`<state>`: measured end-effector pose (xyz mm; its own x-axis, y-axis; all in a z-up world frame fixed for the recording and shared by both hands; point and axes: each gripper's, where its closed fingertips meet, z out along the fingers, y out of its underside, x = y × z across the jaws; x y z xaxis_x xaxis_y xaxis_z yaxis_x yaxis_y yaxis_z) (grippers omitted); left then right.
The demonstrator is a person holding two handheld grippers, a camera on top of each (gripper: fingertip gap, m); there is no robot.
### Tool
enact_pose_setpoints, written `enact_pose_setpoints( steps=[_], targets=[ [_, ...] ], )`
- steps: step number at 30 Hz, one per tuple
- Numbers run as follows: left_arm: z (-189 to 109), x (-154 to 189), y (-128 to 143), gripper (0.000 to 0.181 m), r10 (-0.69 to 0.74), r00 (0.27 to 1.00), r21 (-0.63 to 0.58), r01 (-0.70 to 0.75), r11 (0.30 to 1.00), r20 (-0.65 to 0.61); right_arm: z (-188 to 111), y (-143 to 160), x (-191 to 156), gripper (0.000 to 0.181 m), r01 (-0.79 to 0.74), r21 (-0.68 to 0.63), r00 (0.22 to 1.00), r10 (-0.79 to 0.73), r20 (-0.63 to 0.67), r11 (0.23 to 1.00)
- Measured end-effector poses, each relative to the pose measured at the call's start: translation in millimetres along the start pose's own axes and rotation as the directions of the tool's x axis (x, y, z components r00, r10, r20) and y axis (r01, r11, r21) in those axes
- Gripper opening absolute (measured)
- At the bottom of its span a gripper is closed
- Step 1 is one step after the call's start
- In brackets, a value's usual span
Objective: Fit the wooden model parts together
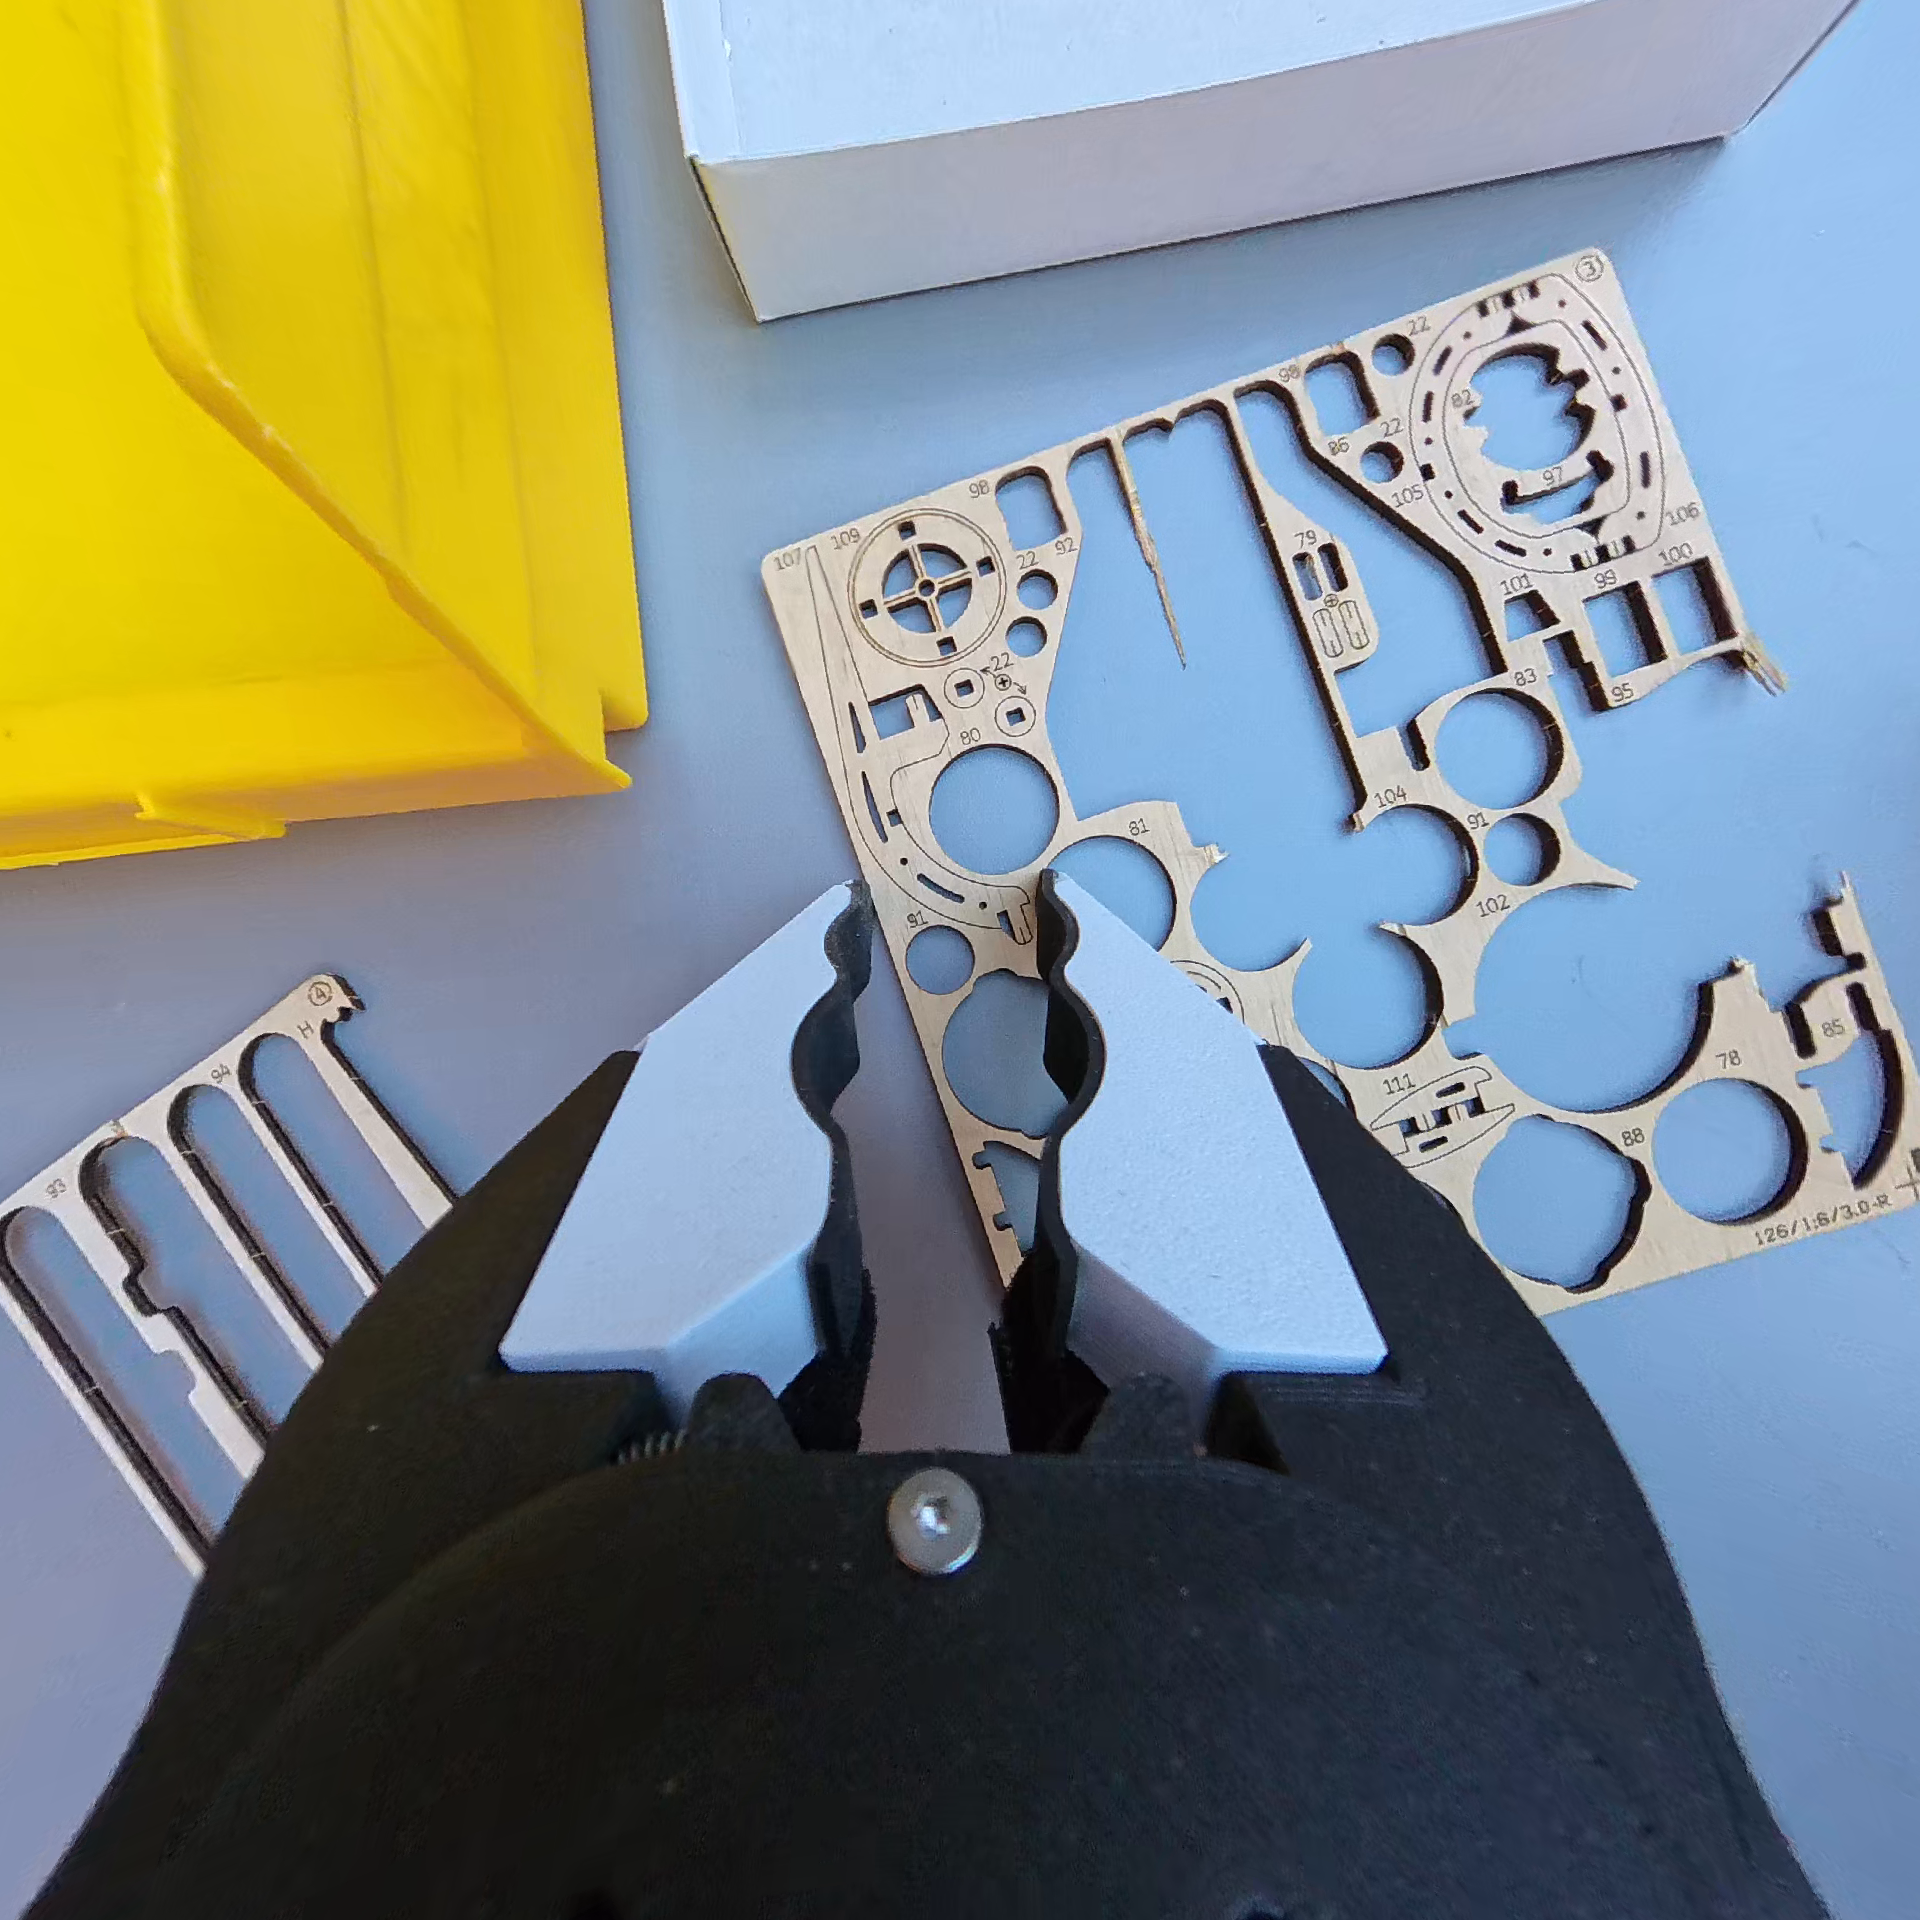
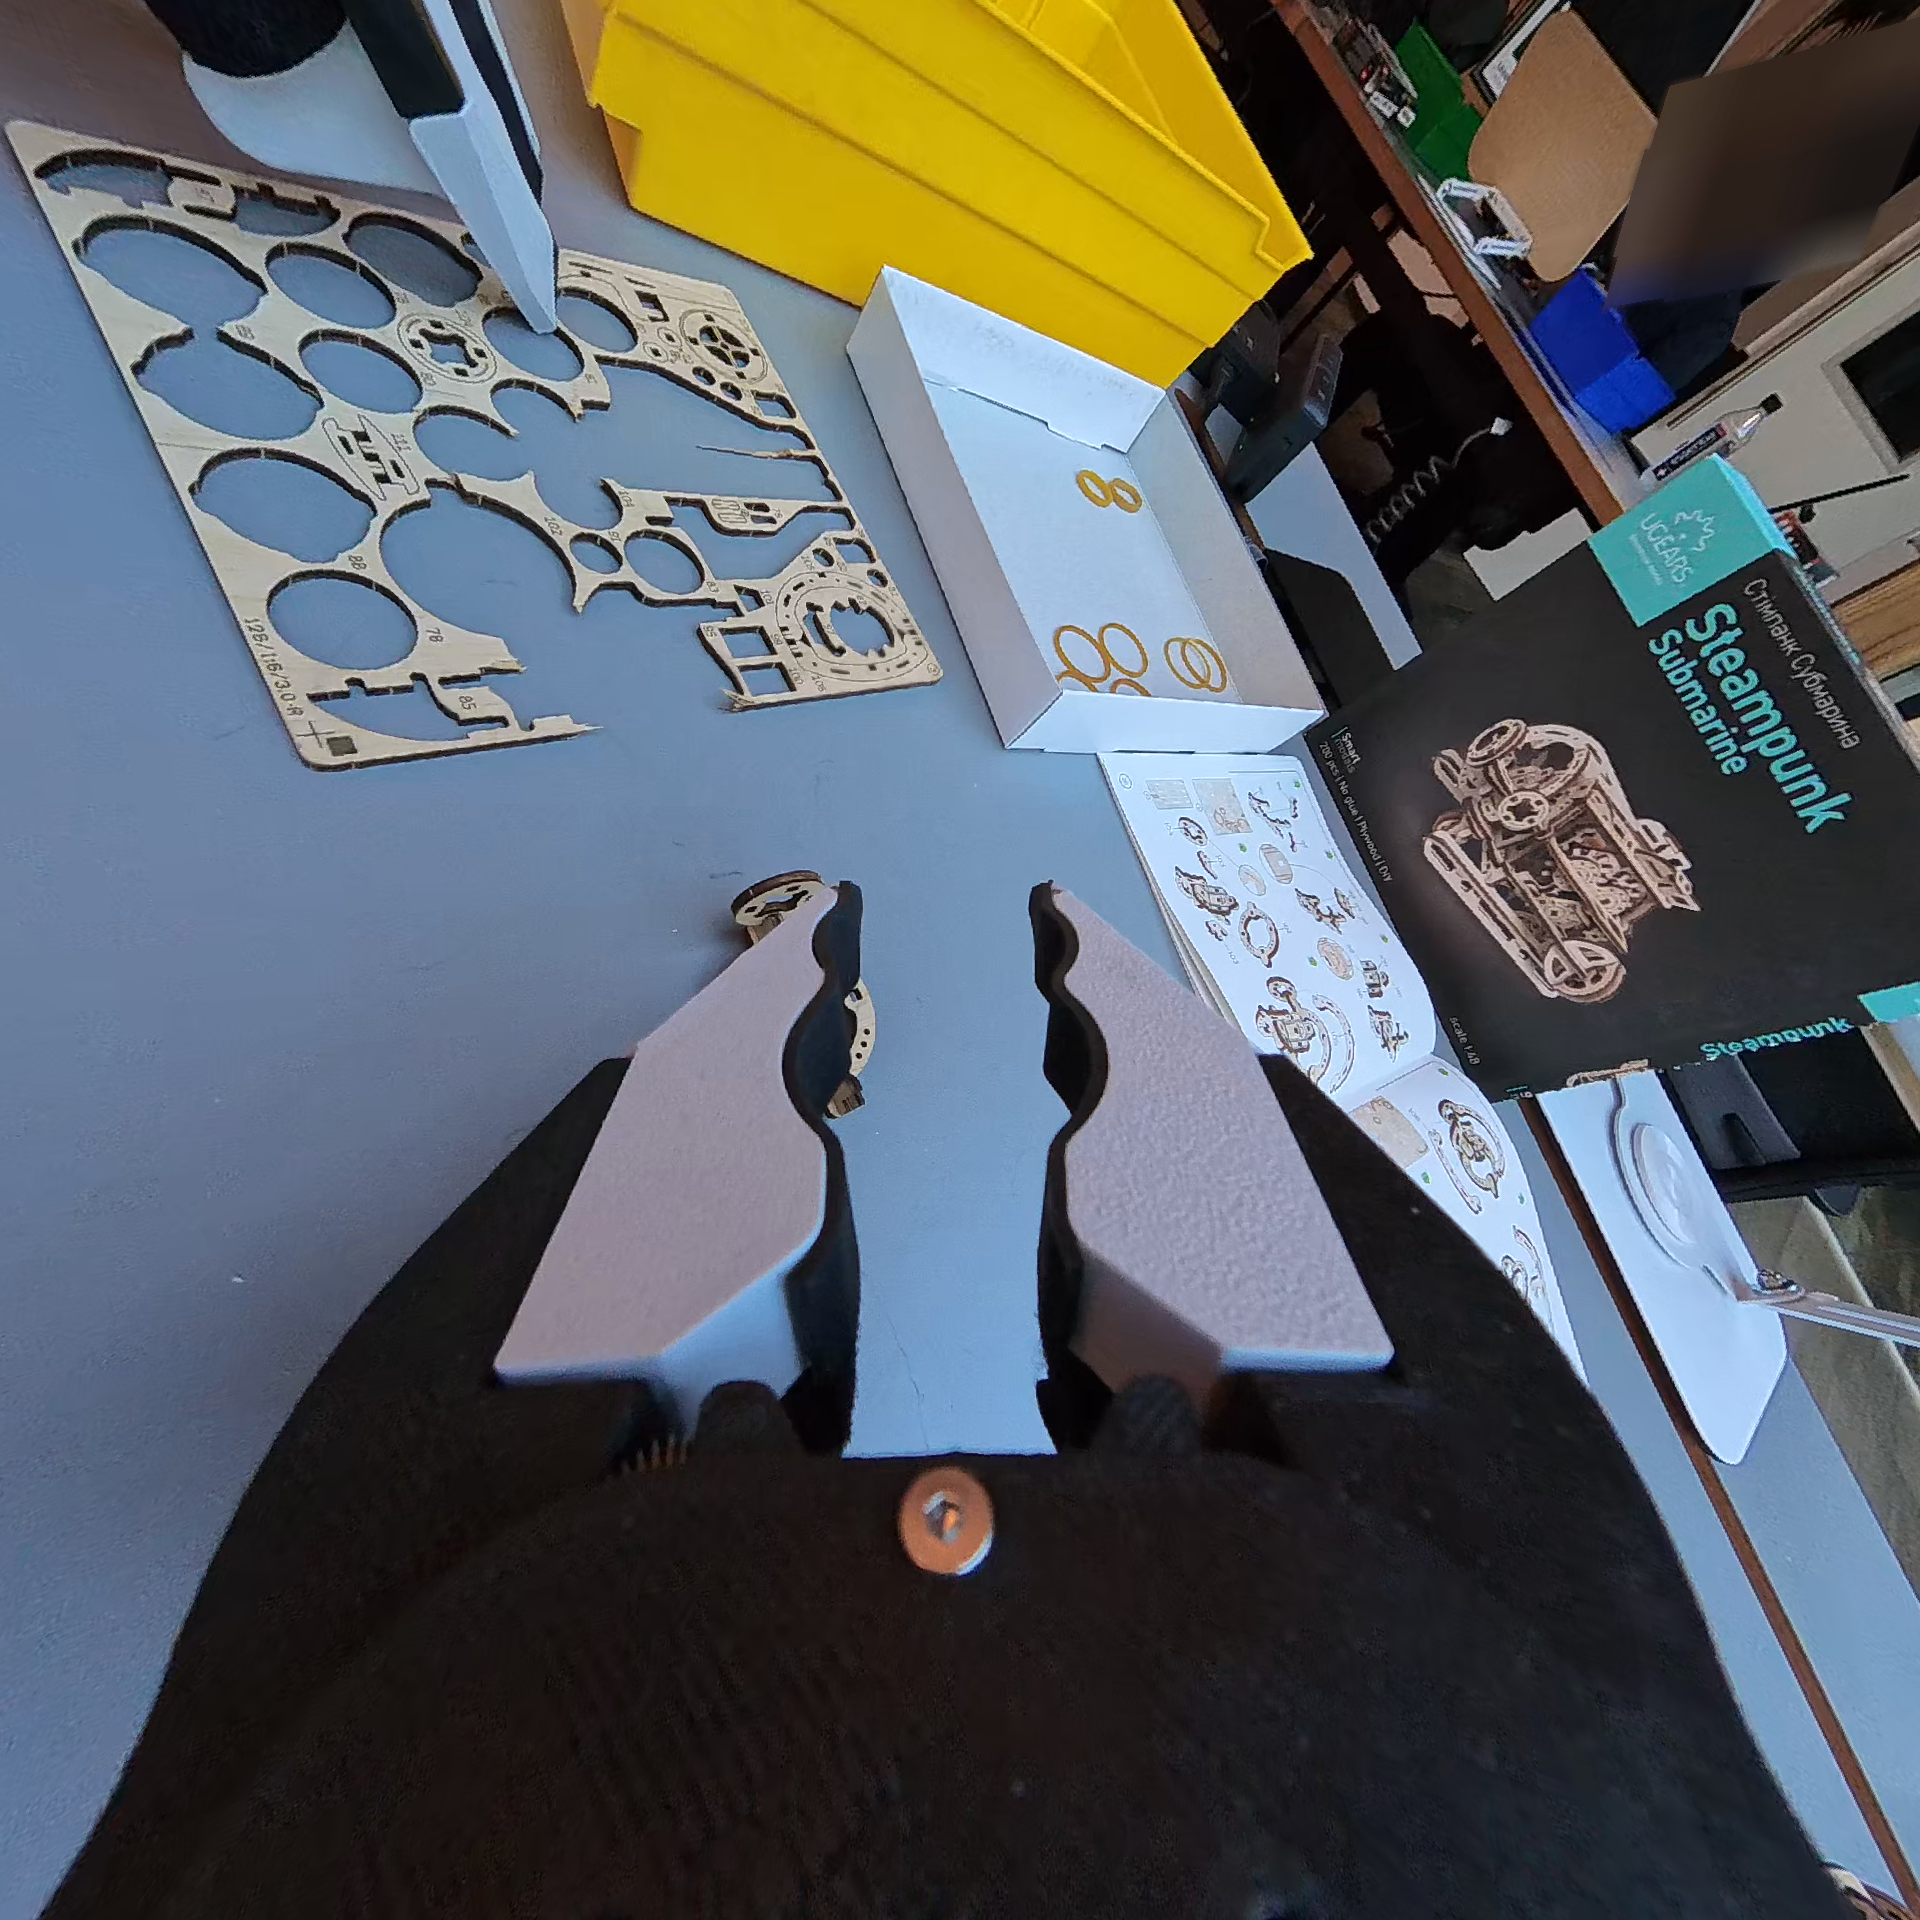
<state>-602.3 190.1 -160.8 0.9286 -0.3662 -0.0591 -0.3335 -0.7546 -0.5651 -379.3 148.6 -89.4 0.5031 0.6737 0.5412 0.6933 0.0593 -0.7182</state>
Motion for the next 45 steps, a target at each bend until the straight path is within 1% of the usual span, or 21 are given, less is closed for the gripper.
enact_pose_setpoints(
  steps=[4, 6, 10, 13, 16, 19, 21, 23, 27, 31, 32, 35, 37, 39, 44, 45],
  targets=[
    [-2.5, 4.7, 1.1, 0.030, 0.025, 1.000, 0.003, -0.025, 1.000, -0.001, -0.3, 0.1, 0.7, 0.032, -0.004, 0.001, 1.000, 0.004, 0.002, 1.000],
    [-4.2, 6.4, 1.8, 0.030, 0.037, 0.999, 0.002, -0.037, 0.999, 0.001, -0.8, -3.1, -2.0, 0.032, -0.036, 0.020, 0.999, 0.036, 0.029, 0.999],
    [-7.1, 12.4, 2.1, 0.030, 0.075, 0.997, 0.008, -0.075, 0.997, 0.000, -5.3, -21.1, -11.6, 0.033, -0.180, 0.103, 0.975, 0.163, 0.154, 0.978],
    [-12.8, 16.1, -2.9, 0.030, 0.094, 0.996, 0.046, -0.094, 0.994, 0.011, -2.1, -28.9, -11.8, 0.034, -0.231, 0.110, 0.953, 0.202, 0.225, 0.967],
    [-19.8, 22.8, -6.8, 0.030, 0.131, 0.991, 0.088, -0.132, 0.987, 0.025, 10.2, -41.0, -15.0, 0.038, -0.249, 0.090, 0.921, 0.208, 0.329, 0.964],
    [-25.6, 31.4, -8.2, 0.030, 0.154, 0.988, 0.117, -0.156, 0.981, 0.024, 32.6, -49.8, -17.9, 0.043, -0.204, 0.049, 0.896, 0.166, 0.411, 0.978],
    [-28.0, 37.2, -6.5, 0.030, 0.169, 0.985, 0.117, -0.170, 0.979, 0.013, 51.3, -54.7, -21.2, 0.044, -0.194, -0.003, 0.867, 0.173, 0.467, 0.981],
    [-30.7, 39.7, -7.0, 0.030, 0.182, 0.983, 0.127, -0.183, 0.975, 0.020, 71.0, -62.4, -24.5, 0.045, -0.188, -0.026, 0.846, 0.175, 0.503, 0.982],
    [-39.0, 43.0, -9.9, 0.030, 0.192, 0.981, 0.155, -0.194, 0.969, 0.027, 106.3, -68.4, -35.0, 0.045, -0.160, -0.089, 0.821, 0.183, 0.542, 0.983],
    [-45.9, 42.7, -10.7, 0.030, 0.195, 0.980, 0.166, -0.197, 0.966, 0.027, 129.6, -63.0, -45.0, 0.045, -0.078, -0.151, 0.812, 0.151, 0.564, 0.985],
    [-46.9, 42.3, -10.6, 0.030, 0.194, 0.981, 0.166, -0.196, 0.967, 0.026, 133.5, -61.6, -46.8, 0.045, -0.068, -0.161, 0.804, 0.150, 0.575, 0.985],
    [-47.8, 40.2, -11.2, 0.030, 0.194, 0.981, 0.171, -0.196, 0.966, 0.032, 138.6, -56.9, -58.6, 0.045, -0.062, -0.225, 0.739, 0.196, 0.645, 0.972],
    [-47.2, 39.2, -11.7, 0.030, 0.188, 0.982, 0.177, -0.191, 0.965, 0.033, 142.8, -51.7, -62.2, 0.043, -0.029, -0.255, 0.726, 0.196, 0.659, 0.966],
    [-45.8, 37.9, -11.2, 0.030, 0.184, 0.982, 0.175, -0.187, 0.967, 0.033, 141.8, -51.3, -68.2, 0.029, 0.000, -0.262, 0.696, 0.188, 0.693, 0.965],
    [-44.2, 31.5, -8.9, 0.030, 0.180, 0.982, 0.173, -0.186, 0.967, 0.047, 143.8, -59.7, -66.4, 0.027, 0.000, -0.239, 0.709, 0.169, 0.685, 0.971],
    [-43.7, 30.3, -8.0, 0.033, 0.176, 0.983, 0.174, -0.181, 0.968, 0.043, 142.8, -61.8, -65.0, 0.026, -0.005, -0.231, 0.711, 0.166, 0.683, 0.973]
  ],
)
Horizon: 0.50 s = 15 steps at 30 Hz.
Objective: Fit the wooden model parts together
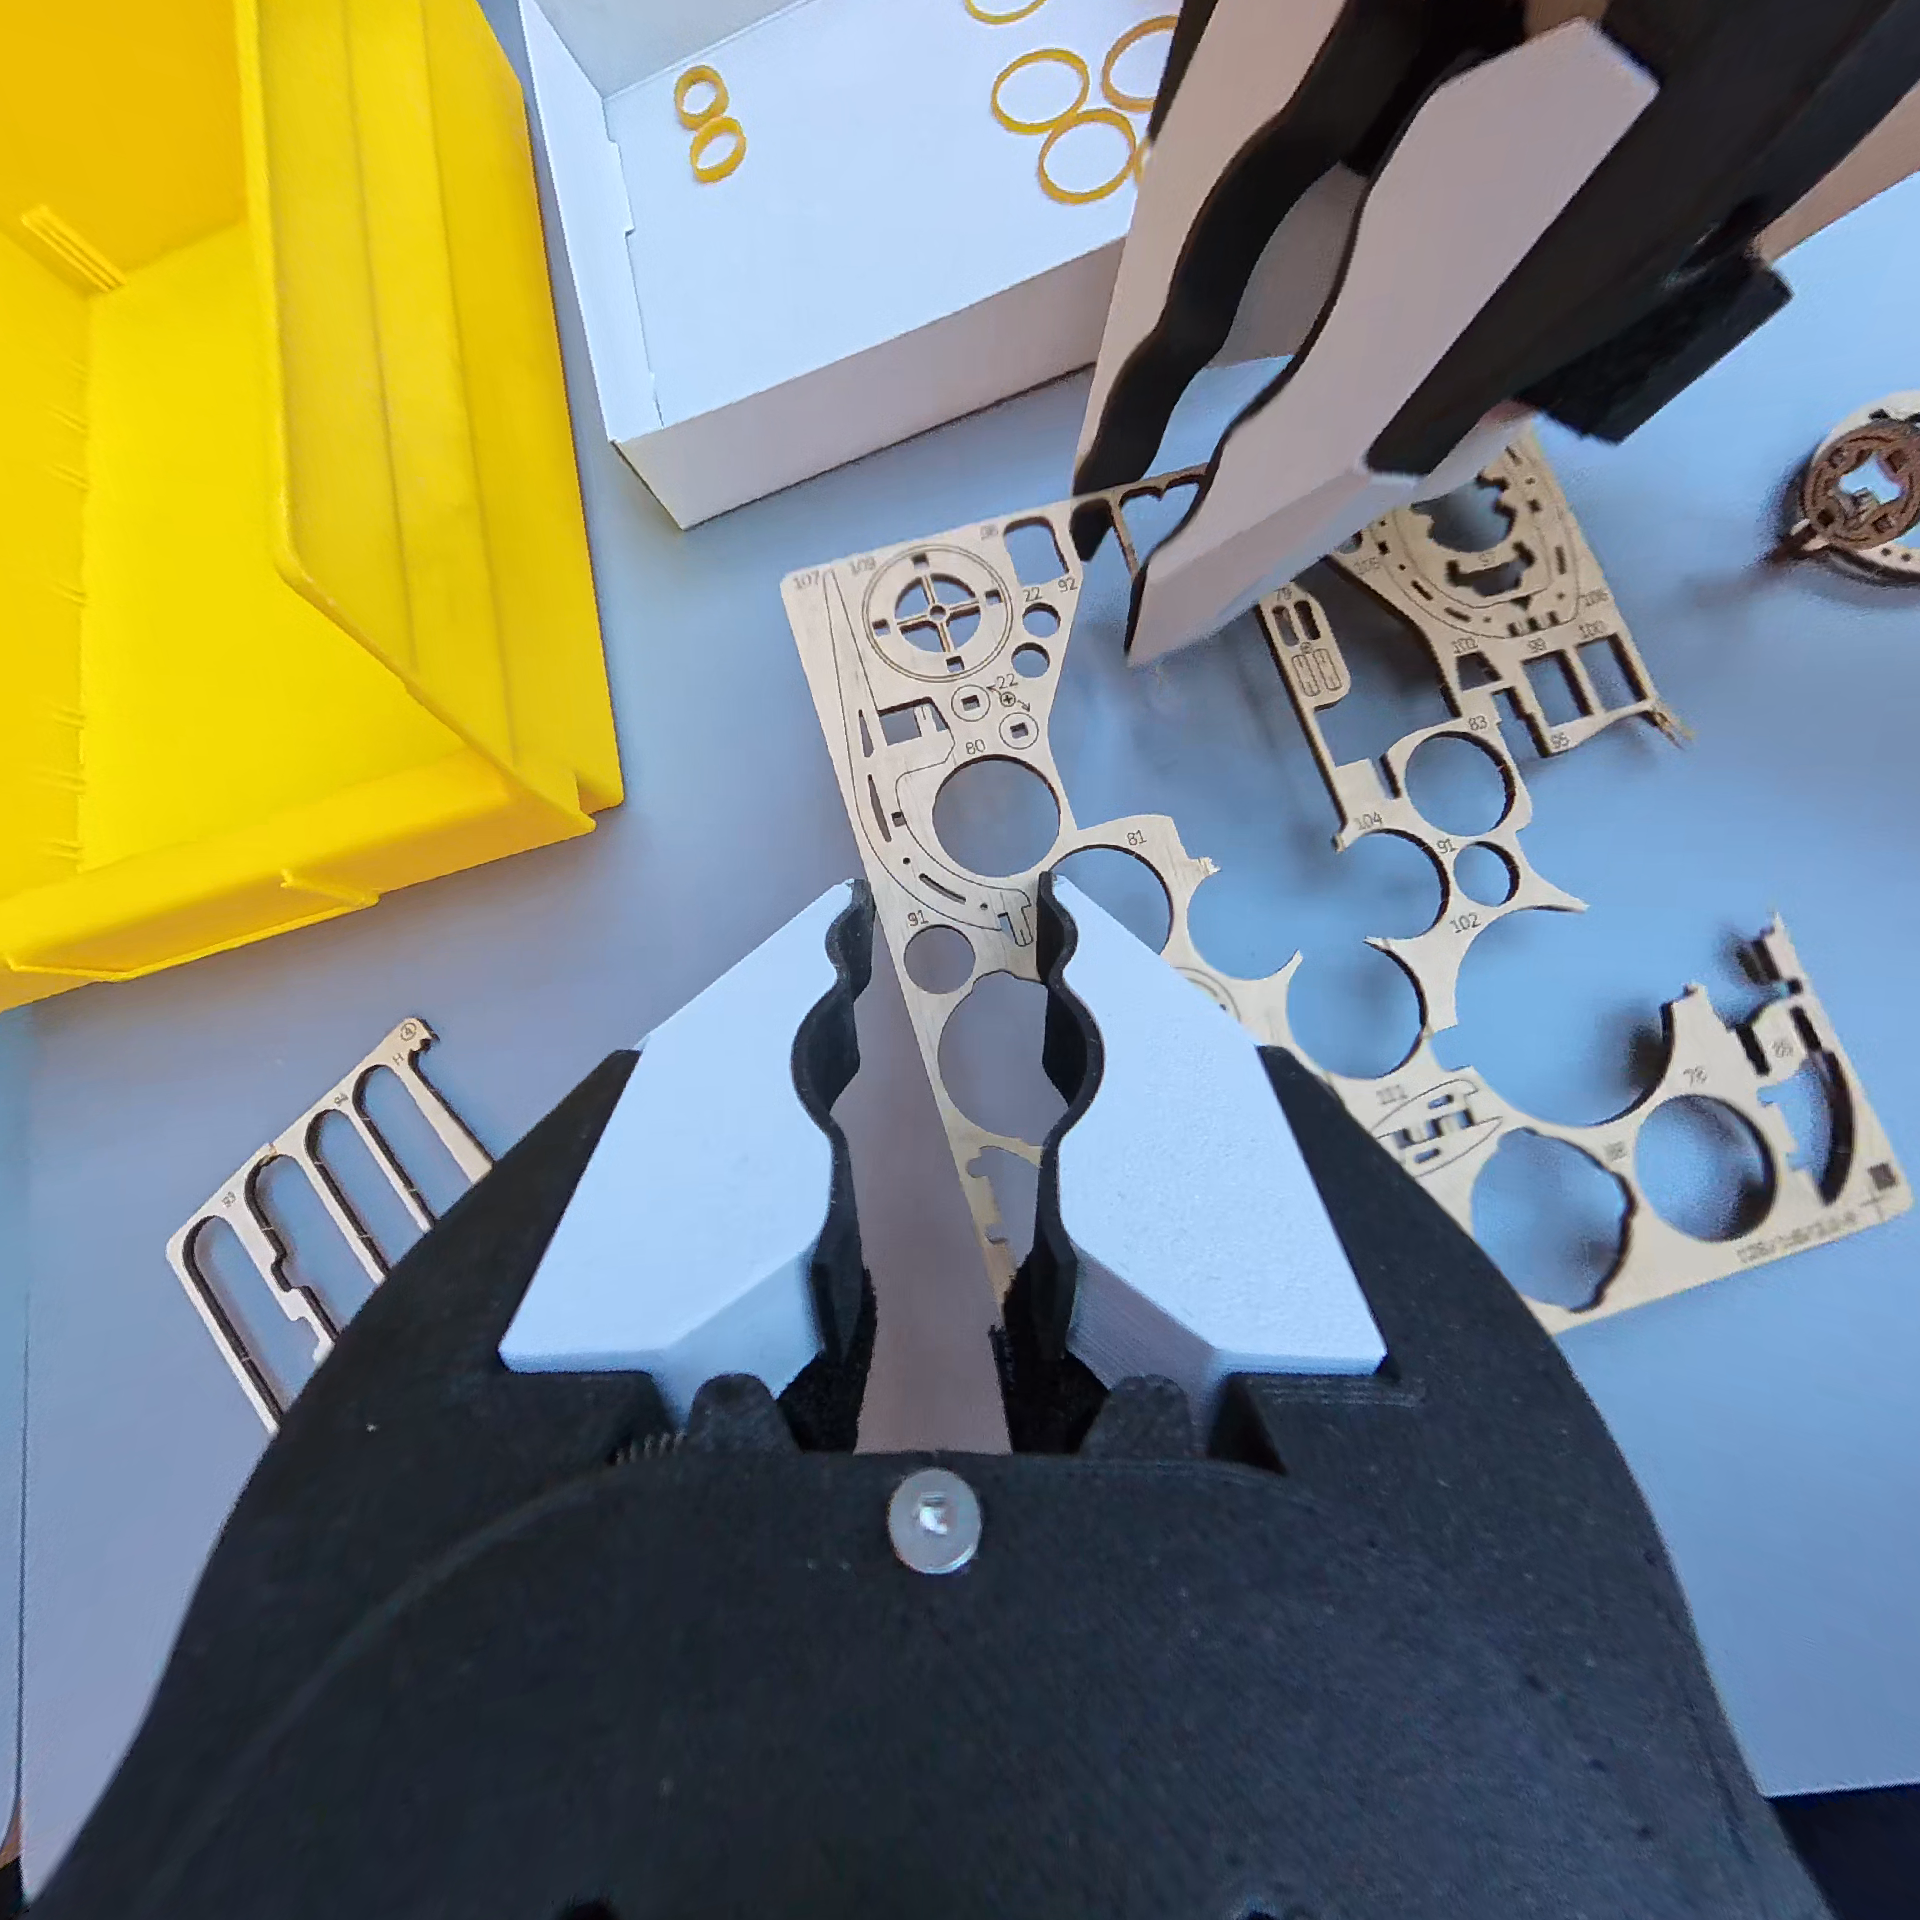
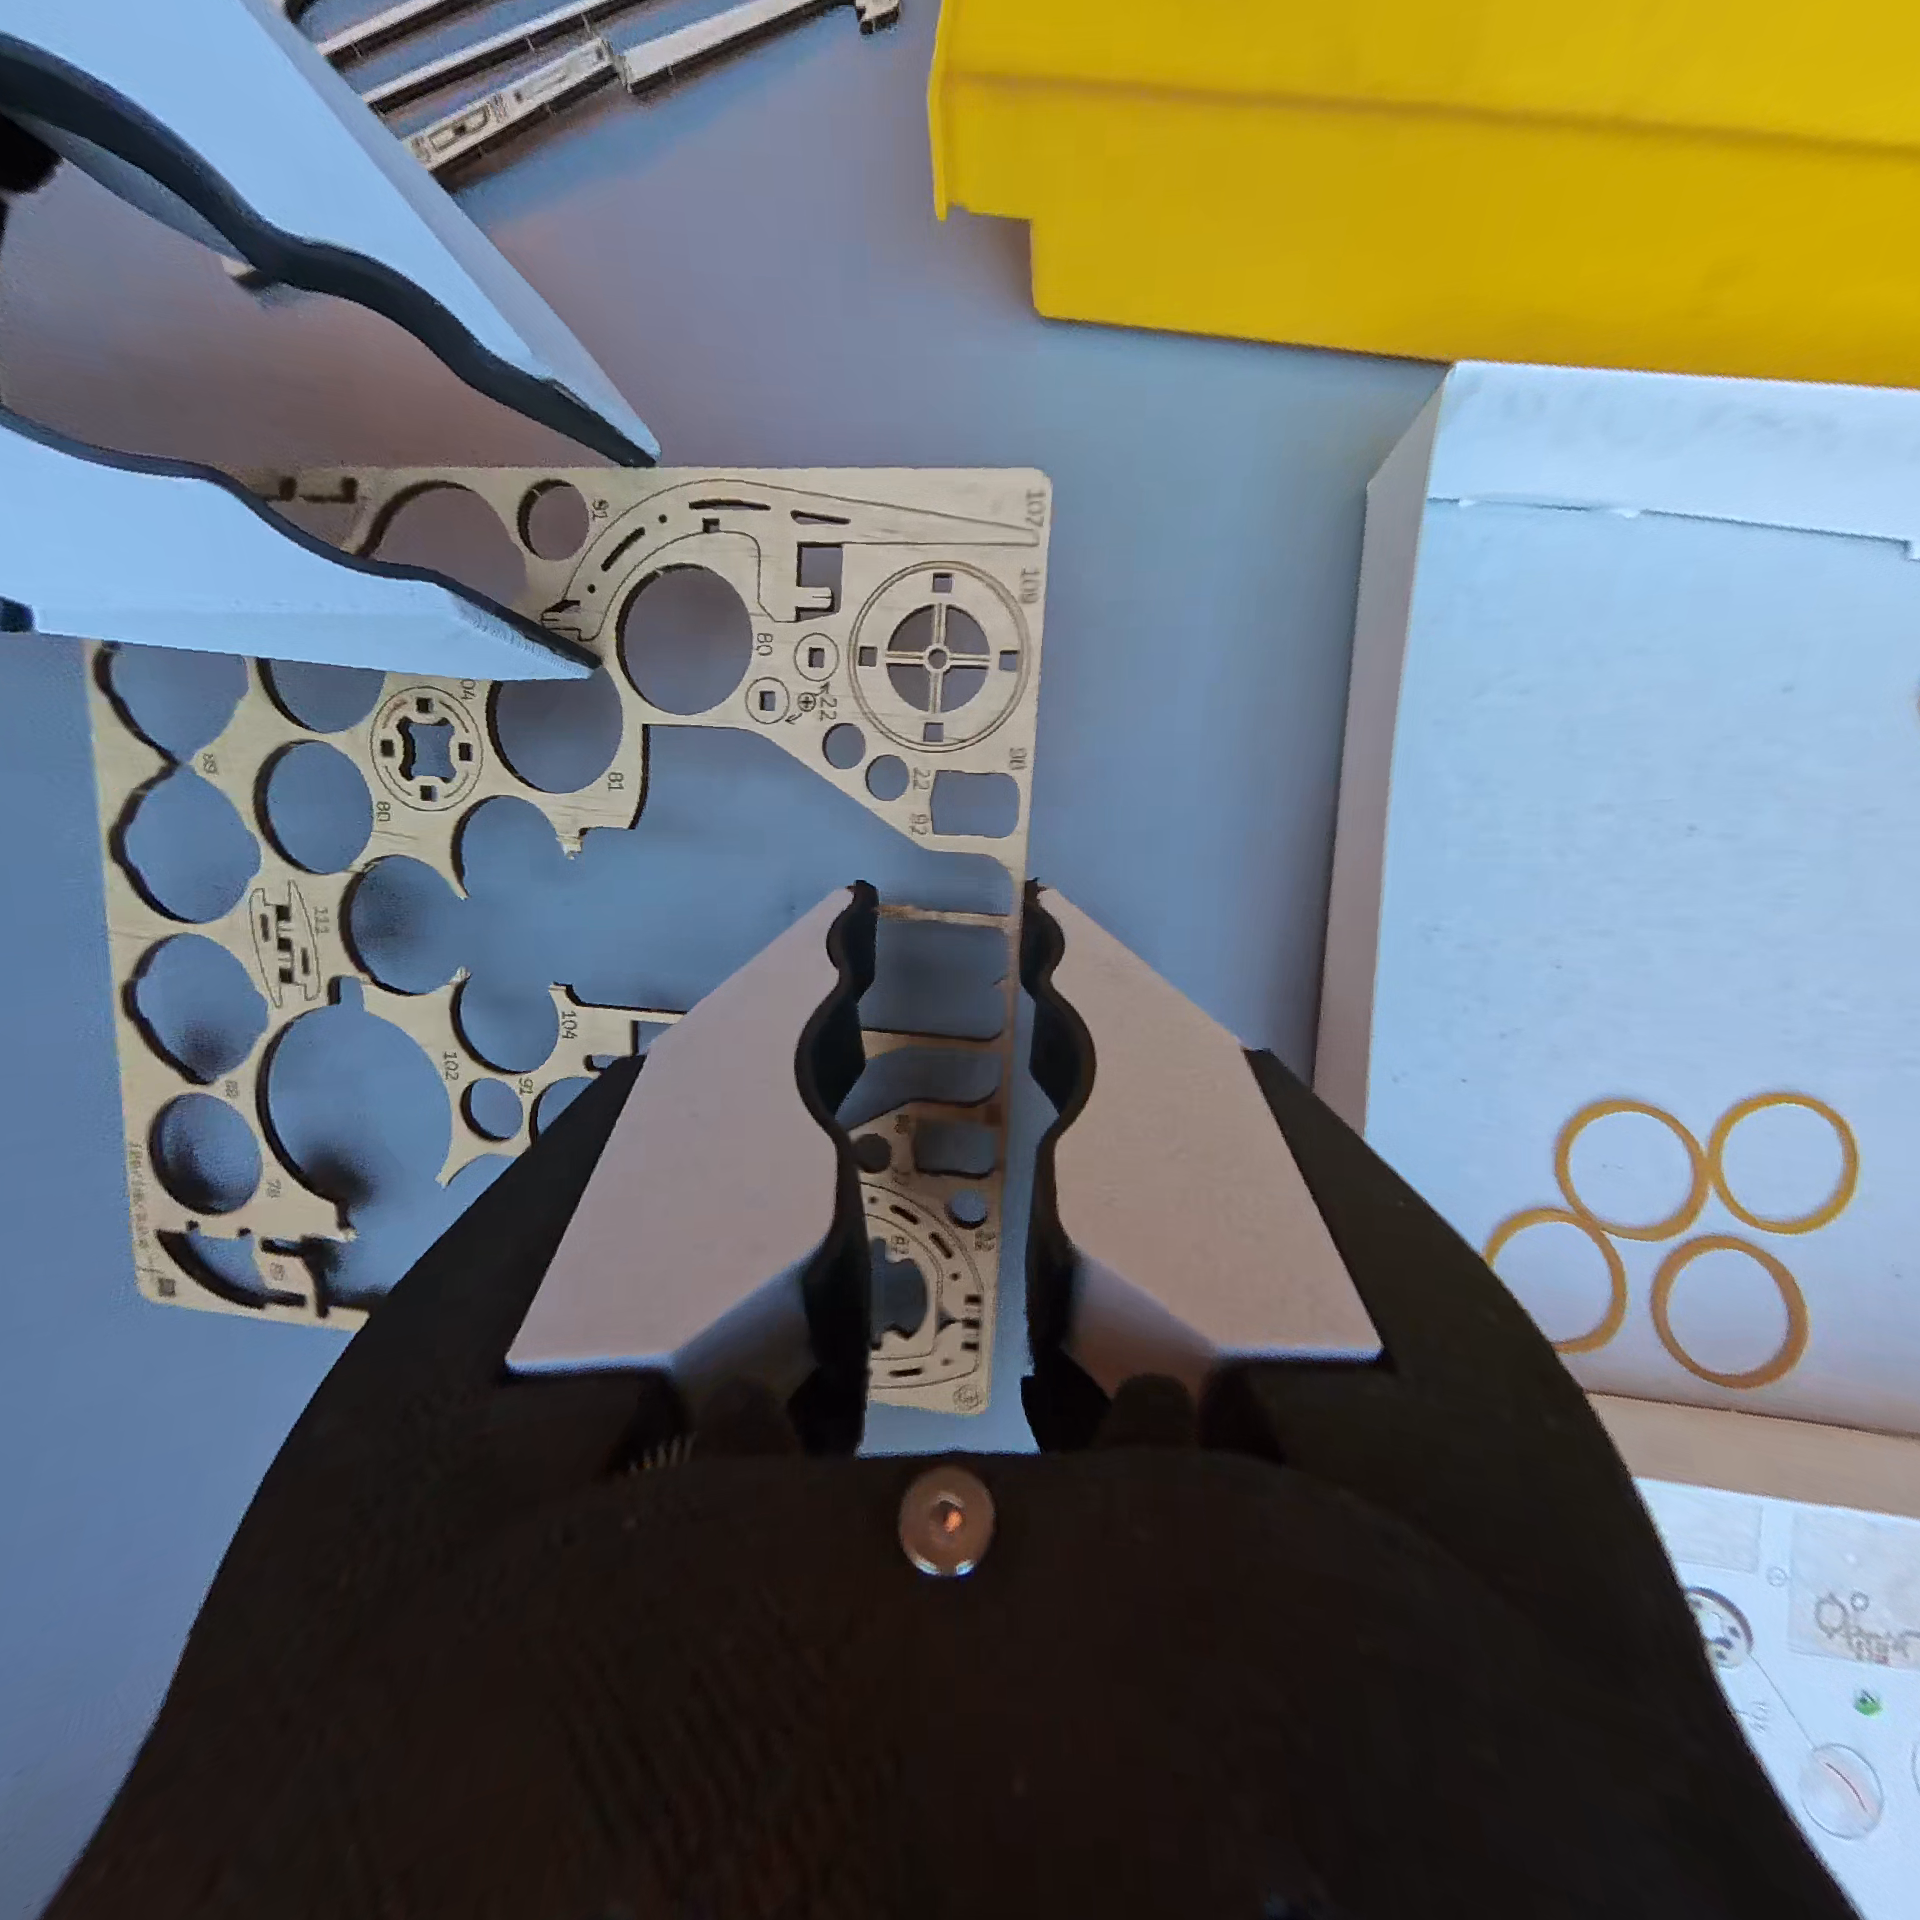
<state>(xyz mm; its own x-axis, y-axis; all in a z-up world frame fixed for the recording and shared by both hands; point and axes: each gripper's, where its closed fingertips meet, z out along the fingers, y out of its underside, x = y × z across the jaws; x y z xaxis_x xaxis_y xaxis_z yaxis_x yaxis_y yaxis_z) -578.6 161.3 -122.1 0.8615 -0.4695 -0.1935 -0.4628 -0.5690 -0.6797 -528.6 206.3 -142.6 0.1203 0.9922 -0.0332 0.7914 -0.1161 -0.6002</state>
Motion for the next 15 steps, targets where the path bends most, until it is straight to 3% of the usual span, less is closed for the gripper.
enact_pose_setpoints(
  steps=[3, 6, 9, 12, 15],
  targets=[
    [-0.7, -6.7, 2.2, 0.041, -0.062, 0.998, 0.024, 0.063, 0.998, -0.025, -7.5, -8.3, 3.5, 0.026, 0.008, 0.044, 1.000, -0.007, -0.027, 0.999],
    [-4.1, -16.5, -2.1, 0.049, -0.191, 0.972, 0.089, 0.204, 0.975, -0.136, -11.9, -11.3, 2.8, 0.026, 0.046, 0.063, 0.998, -0.043, -0.044, 0.997],
    [-3.4, -24.8, -8.7, 0.054, -0.300, 0.901, 0.126, 0.352, 0.927, -0.313, -14.0, -13.0, -0.3, 0.026, 0.104, 0.075, 0.993, -0.099, -0.066, 0.992],
    [-3.6, -19.5, -12.3, 0.058, -0.348, 0.793, 0.070, 0.437, 0.897, -0.499, -19.1, -20.6, -5.6, 0.026, 0.155, 0.123, 0.986, -0.146, -0.081, 0.980],
    [-3.8, -14.6, -14.4, 0.061, -0.349, 0.742, 0.050, 0.457, 0.888, -0.573, -27.8, -30.7, -8.2, 0.026, 0.182, 0.192, 0.981, -0.164, -0.107, 0.964]
  ],
)
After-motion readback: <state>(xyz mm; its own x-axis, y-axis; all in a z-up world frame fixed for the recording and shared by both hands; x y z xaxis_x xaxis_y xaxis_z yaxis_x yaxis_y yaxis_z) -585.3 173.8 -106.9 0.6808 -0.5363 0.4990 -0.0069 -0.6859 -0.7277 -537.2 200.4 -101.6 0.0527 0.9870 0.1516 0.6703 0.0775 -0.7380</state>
